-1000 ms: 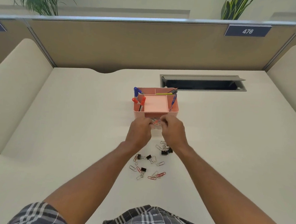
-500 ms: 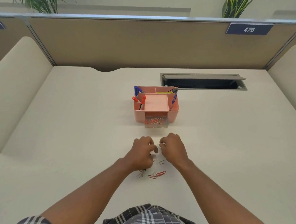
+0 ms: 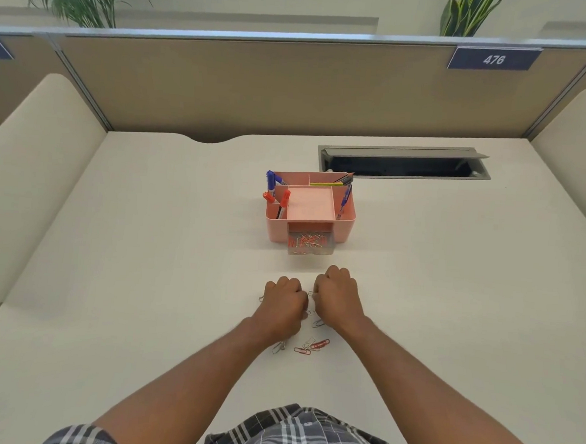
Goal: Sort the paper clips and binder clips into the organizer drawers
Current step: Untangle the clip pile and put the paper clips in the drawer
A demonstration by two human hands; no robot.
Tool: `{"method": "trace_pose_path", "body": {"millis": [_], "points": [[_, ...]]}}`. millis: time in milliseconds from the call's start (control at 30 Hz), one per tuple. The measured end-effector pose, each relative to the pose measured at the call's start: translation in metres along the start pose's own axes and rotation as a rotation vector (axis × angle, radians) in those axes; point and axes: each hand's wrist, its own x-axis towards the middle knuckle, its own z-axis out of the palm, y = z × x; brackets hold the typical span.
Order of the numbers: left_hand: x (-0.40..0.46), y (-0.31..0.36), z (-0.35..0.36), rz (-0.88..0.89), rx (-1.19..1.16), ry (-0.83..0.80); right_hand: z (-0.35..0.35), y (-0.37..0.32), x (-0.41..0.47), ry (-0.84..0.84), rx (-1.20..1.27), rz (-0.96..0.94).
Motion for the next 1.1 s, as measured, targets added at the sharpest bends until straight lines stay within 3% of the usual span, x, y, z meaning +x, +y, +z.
{"method": "trace_pose_path", "body": {"millis": [133,267,367,500,733,933,1100], "points": [[0.002,0.0,-0.001,-0.007,-0.014,-0.006,-0.003,0.003,-0.001,-0.023,0.059,-0.027],[0.001,-0.001,-0.009,-0.002,-0.069,0.062,-0.02,0.006,-0.004,0.034,0.329,0.028],[0.006,-0.004,-0.03,-0.035,-0.26,0.242,-0.042,0.007,0.0,0.214,0.487,0.001],[0.029,-0.01,-0.062,-0.113,-0.466,0.478,-0.07,0.003,0.02,0.395,0.515,-0.035],[0.061,-0.014,-0.082,-0.171,-0.506,0.462,-0.081,-0.006,0.045,0.321,0.522,-0.013],[0.031,-0.028,-0.05,-0.227,-0.526,0.529,-0.06,0.019,0.019,0.312,0.558,0.084],[-0.006,-0.04,-0.015,-0.33,-0.551,0.507,-0.039,0.023,-0.004,0.452,0.556,-0.032]]}}
